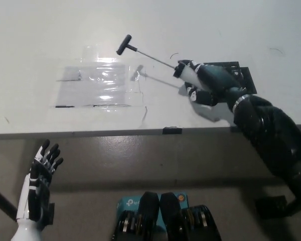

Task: The robot uses right hand to pick up a small white air pumper and uses its left hand to compress it, and then puts it on the desk

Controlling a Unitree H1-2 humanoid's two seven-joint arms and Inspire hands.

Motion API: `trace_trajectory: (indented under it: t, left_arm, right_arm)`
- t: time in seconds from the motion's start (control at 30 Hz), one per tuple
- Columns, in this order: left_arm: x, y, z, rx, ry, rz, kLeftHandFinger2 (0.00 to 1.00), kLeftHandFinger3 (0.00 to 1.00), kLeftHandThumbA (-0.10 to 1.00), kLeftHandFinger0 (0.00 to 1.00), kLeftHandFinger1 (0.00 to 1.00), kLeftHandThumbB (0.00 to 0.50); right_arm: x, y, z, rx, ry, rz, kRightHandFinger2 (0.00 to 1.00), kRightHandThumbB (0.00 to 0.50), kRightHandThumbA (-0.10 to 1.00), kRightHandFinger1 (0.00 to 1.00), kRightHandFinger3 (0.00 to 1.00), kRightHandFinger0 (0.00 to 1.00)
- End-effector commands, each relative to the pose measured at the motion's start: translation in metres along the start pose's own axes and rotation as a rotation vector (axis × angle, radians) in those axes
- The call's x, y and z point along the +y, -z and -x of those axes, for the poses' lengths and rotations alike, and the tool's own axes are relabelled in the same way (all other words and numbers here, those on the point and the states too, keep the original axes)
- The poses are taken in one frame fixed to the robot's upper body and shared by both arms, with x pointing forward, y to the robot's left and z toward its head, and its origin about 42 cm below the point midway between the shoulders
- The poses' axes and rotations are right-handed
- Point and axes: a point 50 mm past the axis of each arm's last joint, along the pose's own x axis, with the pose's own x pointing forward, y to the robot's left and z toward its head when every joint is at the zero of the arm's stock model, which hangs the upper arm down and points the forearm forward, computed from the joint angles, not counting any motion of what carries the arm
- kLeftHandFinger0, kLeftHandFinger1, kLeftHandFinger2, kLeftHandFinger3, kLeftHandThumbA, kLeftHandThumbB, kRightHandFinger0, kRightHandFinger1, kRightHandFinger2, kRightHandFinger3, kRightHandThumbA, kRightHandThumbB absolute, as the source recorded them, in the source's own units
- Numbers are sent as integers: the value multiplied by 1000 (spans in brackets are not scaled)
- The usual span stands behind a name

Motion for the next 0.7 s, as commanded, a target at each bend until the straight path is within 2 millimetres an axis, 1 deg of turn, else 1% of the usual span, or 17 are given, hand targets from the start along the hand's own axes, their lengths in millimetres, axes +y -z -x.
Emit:
trace_trajectory:
  t: [0.0,0.03,0.1,0.13,0.17,0.23,0.27,0.3,0.33,0.37,0.4,0.47,0.5,0.57,0.6,0.63,0.67]
  left_arm:
    - [-4,-45,-31,-168,-30,9,1000,1000,1000,1000,1000,177]
    - [-3,-48,-34,-176,-25,13,1000,1000,1000,1000,1000,175]
    - [1,-55,-43,-205,-25,-1,1000,1000,1000,1000,1000,170]
    - [2,-57,-46,-209,-31,5,1000,1000,1000,1000,1000,176]
    - [2,-60,-47,-214,-32,1,1000,1000,1000,1000,1000,167]
    - [3,-63,-47,-222,-27,-15,1000,1000,1000,1000,1000,184]
    - [2,-62,-44,-218,-23,-21,1000,1000,1000,1000,1000,184]
    - [2,-63,-44,-220,-22,-19,1000,1000,1000,1000,1000,188]
    - [1,-63,-46,-220,-10,-26,1000,1000,1000,1000,1000,178]
    - [3,-63,-47,-220,-5,-35,1000,1000,1000,1000,1000,173]
    - [2,-64,-52,-224,2,-43,1000,1000,1000,1000,1000,178]
    - [3,-65,-52,-224,14,-56,1000,1000,1000,1000,1000,169]
    - [4,-70,-59,-245,25,-43,1000,1000,1000,1000,1000,153]
    - [3,-72,-59,-253,33,-31,1000,1000,1000,1000,1000,135]
    - [0,-76,-68,-269,42,-27,1000,1000,1000,1000,1000,135]
    - [-1,-79,-68,-270,49,-24,1000,1000,1000,1000,1000,134]
    - [-3,-81,-70,-276,56,-26,1000,1000,1000,1000,1000,151]
  right_arm:
    - [-46,-61,19,-206,44,106,854,138,-100,540,1000,42]
    - [-44,-67,24,-227,46,106,843,136,-100,539,990,39]
    - [-39,-79,32,-254,42,127,811,150,-100,533,964,43]
    - [-37,-82,35,-265,39,121,804,145,-100,529,956,43]
    - [-35,-84,39,-271,35,117,803,145,-100,529,955,43]
    - [-27,-88,56,-281,15,129,800,144,-100,530,957,43]
    - [-22,-88,67,-277,4,136,801,144,-100,532,960,46]
    - [-20,-89,70,-284,1,141,804,151,-100,535,963,50]
    - [-18,-90,80,-299,1,153,801,170,-100,534,958,52]
    - [-16,-91,85,-319,2,167,781,182,-100,510,928,36]
    - [-17,-92,90,-331,-4,179,781,187,-100,480,890,13]
    - [-17,-97,100,-338,-32,188,795,167,-100,490,890,14]
    - [-22,-100,100,-360,-28,194,797,167,-100,492,891,14]
    - [-21,-104,107,-397,-32,186,794,174,-100,492,879,11]
    - [-28,-103,107,-402,-20,193,793,173,-100,491,875,10]
    - [-27,-104,112,-401,-21,199,786,173,-100,491,856,10]
    - [-29,-104,116,-397,-23,203,780,179,-100,492,844,14]
